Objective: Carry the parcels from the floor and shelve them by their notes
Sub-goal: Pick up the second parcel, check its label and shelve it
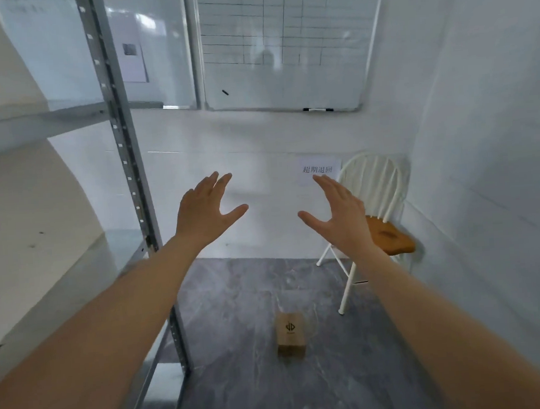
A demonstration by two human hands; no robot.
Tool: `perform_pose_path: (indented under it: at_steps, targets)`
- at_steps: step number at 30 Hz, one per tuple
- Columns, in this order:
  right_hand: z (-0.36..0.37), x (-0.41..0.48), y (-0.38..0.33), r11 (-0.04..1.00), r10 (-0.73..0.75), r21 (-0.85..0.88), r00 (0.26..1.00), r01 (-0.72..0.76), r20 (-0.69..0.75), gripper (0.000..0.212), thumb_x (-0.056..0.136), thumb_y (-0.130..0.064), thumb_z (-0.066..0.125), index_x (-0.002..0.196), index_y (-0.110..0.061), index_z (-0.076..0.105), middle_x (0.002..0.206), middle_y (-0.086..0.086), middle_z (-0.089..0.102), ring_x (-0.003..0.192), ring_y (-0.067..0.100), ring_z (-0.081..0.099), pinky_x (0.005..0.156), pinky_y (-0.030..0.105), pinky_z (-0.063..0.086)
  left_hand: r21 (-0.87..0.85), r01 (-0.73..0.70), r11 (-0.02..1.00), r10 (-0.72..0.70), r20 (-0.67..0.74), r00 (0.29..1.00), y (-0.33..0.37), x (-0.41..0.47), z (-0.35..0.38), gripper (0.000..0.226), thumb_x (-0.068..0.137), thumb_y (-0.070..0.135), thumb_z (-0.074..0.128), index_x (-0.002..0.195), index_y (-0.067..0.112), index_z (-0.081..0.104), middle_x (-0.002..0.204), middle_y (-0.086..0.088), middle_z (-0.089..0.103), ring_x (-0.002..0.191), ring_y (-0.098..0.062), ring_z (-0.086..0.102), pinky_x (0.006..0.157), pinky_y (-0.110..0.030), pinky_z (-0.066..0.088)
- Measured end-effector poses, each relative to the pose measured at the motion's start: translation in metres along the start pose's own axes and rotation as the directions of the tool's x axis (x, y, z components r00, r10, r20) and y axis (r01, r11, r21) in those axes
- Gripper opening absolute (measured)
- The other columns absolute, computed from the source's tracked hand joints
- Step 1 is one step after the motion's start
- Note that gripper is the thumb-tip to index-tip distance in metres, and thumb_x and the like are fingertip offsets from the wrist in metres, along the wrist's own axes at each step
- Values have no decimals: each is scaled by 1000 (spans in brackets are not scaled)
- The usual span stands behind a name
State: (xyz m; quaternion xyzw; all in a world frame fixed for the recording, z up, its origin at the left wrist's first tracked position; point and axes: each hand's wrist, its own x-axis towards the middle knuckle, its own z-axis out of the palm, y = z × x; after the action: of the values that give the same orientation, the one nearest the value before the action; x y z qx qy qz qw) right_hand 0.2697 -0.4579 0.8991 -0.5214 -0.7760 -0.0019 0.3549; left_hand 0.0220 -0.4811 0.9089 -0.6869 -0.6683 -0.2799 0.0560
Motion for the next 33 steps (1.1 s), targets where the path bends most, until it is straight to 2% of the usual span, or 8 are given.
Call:
perform_pose_path:
  at_steps: [8, 13, 18, 25, 29, 33]
  targets:
    - [64, 116, 119, 999, 40, -12, 998, -39, 38, 75, 85, -54, 56, 148, -26, 26, 156, 1, 29, 144, 20, 25, 114, 46, 19, -51, 16, 999, -15, 22, 1000, 12, 141, 122, 72, 86, 54, 50, 147, 25, 25, 158, -4, 20, 146, -19, 17, 117, -42, 17]
    - [124, 150, 175, 993, 122, -10, 985, -122, 120, 81, 78, -65, 47, 147, -27, 27, 156, 1, 28, 144, 20, 25, 114, 48, 19, -63, 47, 997, -39, 112, 993, -2, 189, 206, 73, 85, 55, 49, 147, 25, 25, 158, -4, 20, 146, -20, 18, 117, -41, 17]
    - [192, 165, 226, 983, 183, -11, 966, -184, 181, 79, 77, -60, 49, 146, -26, 31, 155, 3, 31, 143, 21, 27, 113, 49, 21, -56, 69, 996, -55, 225, 973, -27, 224, 296, 74, 85, 56, 49, 147, 25, 24, 158, -3, 19, 146, -20, 18, 117, -42, 16]
    - [302, 172, 293, 956, 290, -23, 935, -292, 205, 86, 71, -71, 38, 145, -27, 32, 154, 1, 34, 143, 19, 27, 113, 47, 20, -91, 60, 994, -25, 347, 938, -67, 244, 431, 75, 85, 56, 49, 148, 24, 22, 158, -4, 20, 146, -22, 18, 116, -43, 15]
    - [379, 153, 335, 947, 314, -19, 916, -320, 250, 85, 72, -67, 42, 145, -24, 34, 152, 2, 38, 141, 20, 32, 111, 46, 23, -107, 109, 988, -56, 409, 911, -92, 230, 518, 75, 86, 55, 49, 148, 24, 22, 159, -3, 19, 145, -22, 20, 116, -40, 13]
    - [457, 111, 385, 932, 353, -45, 876, -359, 327, 78, 77, -56, 55, 145, -24, 34, 152, 3, 38, 141, 19, 31, 111, 42, 21, -104, 134, 986, -67, 488, 870, -123, 196, 611, 74, 85, 56, 49, 148, 26, 23, 158, -3, 21, 144, -22, 21, 116, -41, 14]
